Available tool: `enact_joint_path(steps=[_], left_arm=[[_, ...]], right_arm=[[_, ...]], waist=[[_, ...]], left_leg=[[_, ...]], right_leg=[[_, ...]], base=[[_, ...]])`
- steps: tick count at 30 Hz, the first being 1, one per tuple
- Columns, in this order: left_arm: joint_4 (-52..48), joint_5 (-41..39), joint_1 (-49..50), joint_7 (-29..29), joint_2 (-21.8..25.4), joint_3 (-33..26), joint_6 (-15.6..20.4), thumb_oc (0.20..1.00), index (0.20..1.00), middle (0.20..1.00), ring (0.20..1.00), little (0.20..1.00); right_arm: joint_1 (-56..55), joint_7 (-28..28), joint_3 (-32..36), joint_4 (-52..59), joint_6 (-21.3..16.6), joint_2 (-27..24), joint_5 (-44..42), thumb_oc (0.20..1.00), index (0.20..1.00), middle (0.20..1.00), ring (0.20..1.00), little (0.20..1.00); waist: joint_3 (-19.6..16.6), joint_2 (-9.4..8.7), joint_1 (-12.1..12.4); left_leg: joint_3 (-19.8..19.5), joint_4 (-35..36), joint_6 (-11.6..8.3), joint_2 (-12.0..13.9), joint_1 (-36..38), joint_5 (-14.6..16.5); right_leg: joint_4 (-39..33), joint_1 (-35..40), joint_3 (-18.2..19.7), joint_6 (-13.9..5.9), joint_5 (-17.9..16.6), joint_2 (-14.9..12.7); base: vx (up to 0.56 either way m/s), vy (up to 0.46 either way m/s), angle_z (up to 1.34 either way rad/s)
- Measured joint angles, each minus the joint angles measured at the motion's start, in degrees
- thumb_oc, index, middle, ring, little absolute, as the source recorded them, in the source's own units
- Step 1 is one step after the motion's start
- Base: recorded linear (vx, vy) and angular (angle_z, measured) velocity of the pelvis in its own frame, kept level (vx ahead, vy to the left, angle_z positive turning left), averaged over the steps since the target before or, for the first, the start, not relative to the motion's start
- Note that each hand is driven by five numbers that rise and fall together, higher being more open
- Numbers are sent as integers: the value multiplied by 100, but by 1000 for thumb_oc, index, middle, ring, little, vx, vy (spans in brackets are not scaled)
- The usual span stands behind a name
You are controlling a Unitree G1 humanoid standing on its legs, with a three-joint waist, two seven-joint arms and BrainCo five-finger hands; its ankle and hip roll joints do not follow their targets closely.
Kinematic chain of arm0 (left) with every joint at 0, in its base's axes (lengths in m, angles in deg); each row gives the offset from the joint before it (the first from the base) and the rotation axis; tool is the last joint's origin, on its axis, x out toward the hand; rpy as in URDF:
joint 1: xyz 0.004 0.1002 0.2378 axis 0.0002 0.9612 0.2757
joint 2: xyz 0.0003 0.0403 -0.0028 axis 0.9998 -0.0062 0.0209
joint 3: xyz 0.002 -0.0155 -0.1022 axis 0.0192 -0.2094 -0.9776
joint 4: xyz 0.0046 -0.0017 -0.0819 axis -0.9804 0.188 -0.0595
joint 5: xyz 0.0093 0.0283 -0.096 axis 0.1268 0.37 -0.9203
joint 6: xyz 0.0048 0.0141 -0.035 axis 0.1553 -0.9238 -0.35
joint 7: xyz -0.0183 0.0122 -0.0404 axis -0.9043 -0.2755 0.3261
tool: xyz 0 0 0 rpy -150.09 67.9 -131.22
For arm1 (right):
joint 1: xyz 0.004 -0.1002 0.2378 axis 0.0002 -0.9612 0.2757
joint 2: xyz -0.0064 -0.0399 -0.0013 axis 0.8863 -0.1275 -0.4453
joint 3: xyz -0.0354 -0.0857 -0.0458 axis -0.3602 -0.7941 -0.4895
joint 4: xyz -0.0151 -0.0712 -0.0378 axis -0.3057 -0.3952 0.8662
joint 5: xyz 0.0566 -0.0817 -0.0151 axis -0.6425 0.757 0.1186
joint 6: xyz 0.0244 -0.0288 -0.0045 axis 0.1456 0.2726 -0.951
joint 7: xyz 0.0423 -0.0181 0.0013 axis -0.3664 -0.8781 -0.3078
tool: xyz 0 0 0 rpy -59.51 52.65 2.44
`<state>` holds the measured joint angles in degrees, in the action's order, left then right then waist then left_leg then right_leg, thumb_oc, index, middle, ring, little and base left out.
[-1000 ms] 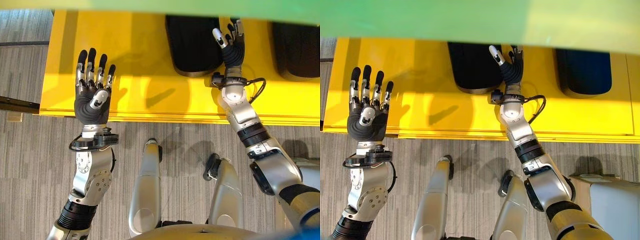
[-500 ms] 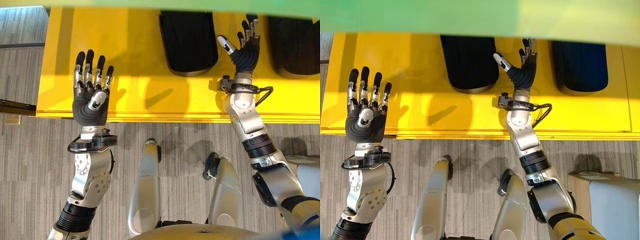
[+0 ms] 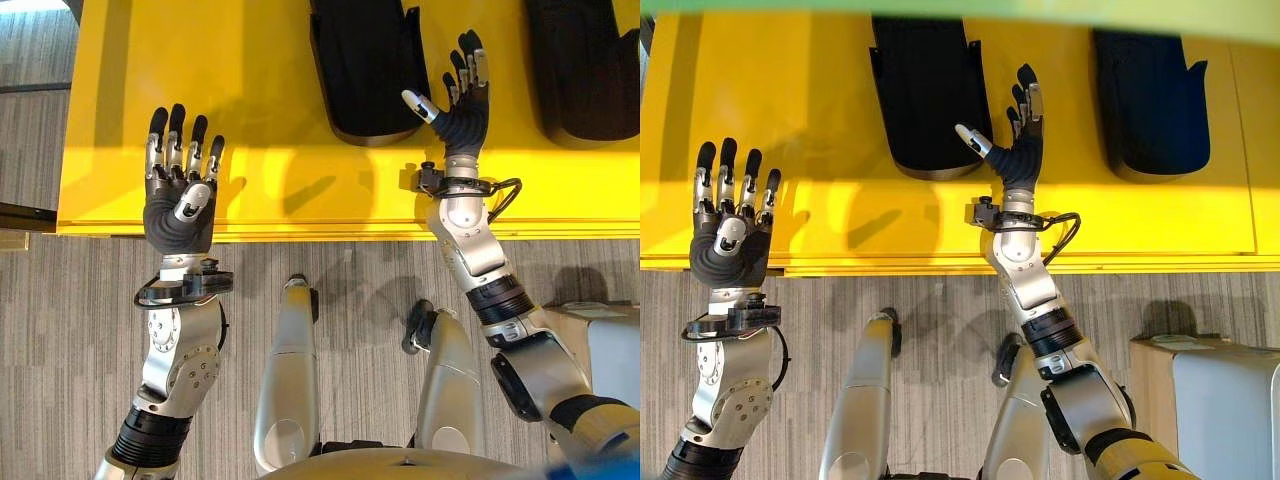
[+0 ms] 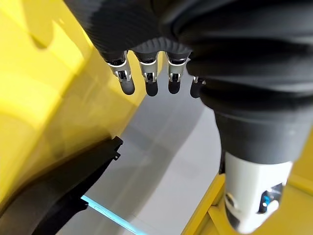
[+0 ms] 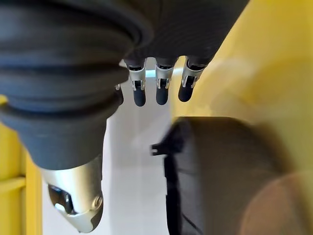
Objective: Move parts from the plastic box to the shelf.
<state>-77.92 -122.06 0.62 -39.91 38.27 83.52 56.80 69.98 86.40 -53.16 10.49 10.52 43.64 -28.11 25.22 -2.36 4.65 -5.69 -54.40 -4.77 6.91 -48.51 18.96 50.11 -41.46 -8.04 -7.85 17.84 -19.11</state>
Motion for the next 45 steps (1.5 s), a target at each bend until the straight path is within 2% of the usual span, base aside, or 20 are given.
enact_joint_path(steps=[6, 8, 17, 18, 22, 34, 35, 36, 37, 40, 44, 45], left_arm=[[-12, -1, -31, -5, 1, 0, 0, 1000, 1000, 1000, 1000, 1000], [-37, -1, -37, -24, -9, 14, 0, 1000, 1000, 1000, 1000, 1000], [-46, 3, -43, -97, -5, 13, 1, 1000, 1000, 1000, 1000, 1000], [-47, 2, -26, -110, -11, 15, 1, 1000, 1000, 1000, 1000, 1000], [-47, 50, -10, -117, 1, 4, 1, 1000, 1000, 1000, 1000, 1000], [-47, 217, -10, -154, -2, 14, 1, 1000, 1000, 1000, 1000, 1000], [-47, 218, 2, -200, -2, 12, 4, 1000, 1000, 1000, 1000, 1000], [-50, 217, -5, -210, -7, 7, 4, 1000, 1000, 1000, 1000, 1000], [-49, 223, 25, -214, -7, 28, 2, 1000, 1000, 1000, 1000, 1000], [-52, 222, 5, -234, -7, 22, 3, 1000, 1000, 1000, 1000, 1000], [-52, 224, -19, -237, -6, 16, 3, 1000, 1000, 1000, 1000, 1000], [-48, 315, -24, -239, -6, 23, 2, 1000, 1000, 1000, 1000, 1000]], right_arm=[[11, -73, -42, -32, -2, 18, -116, 1000, 1000, 1000, 1000, 1000], [13, -81, -111, -60, -2, 51, -118, 1000, 1000, 1000, 1000, 1000], [-5, -265, -413, -80, 0, 231, -189, 1000, 1000, 1000, 1000, 1000], [-9, -266, -537, -81, 2, 228, -236, 1000, 1000, 1000, 1000, 1000], [-10, -320, -644, -79, 1, 244, -240, 1000, 1000, 1000, 1000, 1000], [-36, -224, -348, -44, 1, 125, -219, 1000, 1000, 1000, 1000, 1000], [-164, -163, -221, 121, -2, 111, -199, 1000, 1000, 1000, 1000, 1000], [-192, -122, -209, 160, -3, 103, -194, 1000, 1000, 1000, 1000, 1000], [-283, -97, -151, 219, -1, 107, -145, 1000, 1000, 1000, 1000, 1000], [-532, -48, -55, 497, -6, 28, -108, 1000, 1000, 1000, 1000, 1000], [-922, -59, -37, 892, -7, -139, -106, 1000, 1000, 1000, 1000, 1000], [-1054, -77, -2, 1049, -27, -145, -103, 1000, 1000, 1000, 1000, 1000]], waist=[[1, 1, 110], [1, 1, 107], [2, 4, 108], [4, 7, 103], [8, 13, 124], [26, 45, 92], [27, 46, 100], [38, 51, 105], [46, 48, 81], [132, 53, 57], [135, 49, -58], [134, 47, -107]], left_leg=[[-1, -2, -13, -6, 9, -36], [13, 38, 44, -1, 42, -5], [0, 90, -53, -1, 54, -105], [5, 87, -3, 4, 65, -55], [8, 49, -27, 2, 75, -62], [6, 34, -26, 5, 56, -62], [-1, 32, -37, 2, 44, -82], [1, 42, 15, 9, 43, -36], [-2, 24, -42, 2, 32, -87], [1, 24, -40, 8, 22, -88], [18, 26, 13, 17, 23, -21], [21, 10, -43, 29, 37, -43]], right_leg=[[15, -7, 9, -33, -38, -2], [3, 20, 5, 17, -4, -4], [47, -12, 9, 5, -30, -4], [48, 7, -1, 46, 26, -4], [77, 17, 10, 38, 35, -10], [96, -8, 19, 38, 35, -8], [102, -32, 24, -10, -5, -5], [99, -29, 16, 36, 35, -6], [116, -47, 29, 0, 1, -2], [142, -77, 47, 30, 13, 1], [155, -101, 75, 40, 43, 5], [178, -107, 98, 37, 49, 17]], base=[[-15, 3, 0], [40, -2, 1], [-16, 5, 1], [82, 14, 1], [0, 0, 0], [-7, 1, 0], [-86, -2, -1], [0, 0, 0], [-83, 6, -1], [0, 0, 0], [49, -12, -2], [4, -16, -8]])
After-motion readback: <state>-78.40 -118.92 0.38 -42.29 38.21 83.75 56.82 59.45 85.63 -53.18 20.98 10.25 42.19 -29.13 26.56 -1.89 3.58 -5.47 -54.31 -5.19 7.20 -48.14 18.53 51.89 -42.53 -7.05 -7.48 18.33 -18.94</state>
